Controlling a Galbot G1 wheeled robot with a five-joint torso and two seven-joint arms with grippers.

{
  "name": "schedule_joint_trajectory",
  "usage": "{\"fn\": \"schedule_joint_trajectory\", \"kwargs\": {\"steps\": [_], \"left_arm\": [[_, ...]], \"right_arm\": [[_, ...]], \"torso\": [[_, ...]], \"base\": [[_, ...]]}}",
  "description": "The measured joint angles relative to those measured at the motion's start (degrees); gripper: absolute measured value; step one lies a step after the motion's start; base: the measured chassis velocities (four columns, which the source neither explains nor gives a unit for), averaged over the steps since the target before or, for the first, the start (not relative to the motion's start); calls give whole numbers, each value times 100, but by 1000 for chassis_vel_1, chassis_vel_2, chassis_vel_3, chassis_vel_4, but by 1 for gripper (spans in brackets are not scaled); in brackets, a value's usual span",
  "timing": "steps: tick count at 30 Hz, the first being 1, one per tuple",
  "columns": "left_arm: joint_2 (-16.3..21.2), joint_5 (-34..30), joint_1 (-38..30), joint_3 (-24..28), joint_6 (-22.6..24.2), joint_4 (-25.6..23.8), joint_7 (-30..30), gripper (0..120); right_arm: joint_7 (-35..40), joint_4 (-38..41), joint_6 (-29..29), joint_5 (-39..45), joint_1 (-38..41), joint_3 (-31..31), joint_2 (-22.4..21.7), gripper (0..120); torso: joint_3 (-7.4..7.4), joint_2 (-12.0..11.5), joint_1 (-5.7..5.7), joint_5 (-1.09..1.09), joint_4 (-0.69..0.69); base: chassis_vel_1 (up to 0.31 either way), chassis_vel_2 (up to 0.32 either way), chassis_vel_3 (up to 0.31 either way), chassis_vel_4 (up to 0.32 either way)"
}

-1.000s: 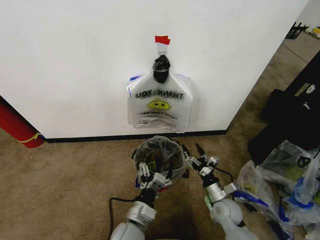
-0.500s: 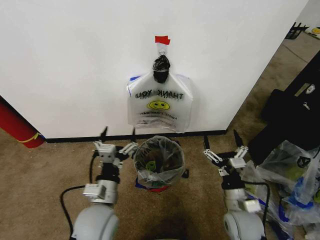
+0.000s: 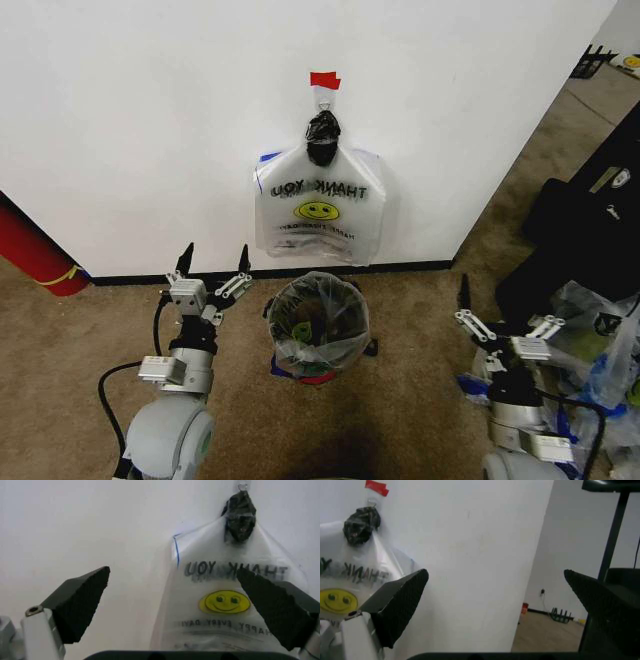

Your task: Pick up the garbage bag from the wall and place it over the trash bin.

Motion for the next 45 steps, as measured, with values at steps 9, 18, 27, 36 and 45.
{"fn": "schedule_joint_trajectory", "kwargs": {"steps": [9,18,27,36,45], "left_arm": [[-123,121,18,214,-26,-89,-27,100],[-22,150,104,254,-34,-191,-23,100],[89,155,124,351,-26,-149,-53,100],[50,229,72,585,-18,-68,-89,100],[118,218,72,579,-48,-48,-136,100]], "right_arm": [[-90,19,314,172,-366,-96,-9,100],[-254,-32,705,23,-351,-56,-15,100],[1133,-92,351,-927,-88,-341,-18,100],[1132,-8,251,-1288,-310,-278,-20,100],[992,16,291,-1158,-419,-263,-21,100]], "torso": [[0,0,0,1,0],[0,0,0,1,0],[0,0,0,1,1],[0,0,0,0,0],[0,0,0,0,0]], "base": [[0,0,0,0],[0,0,0,0],[0,0,0,0],[0,0,0,0],[0,0,0,0]]}}
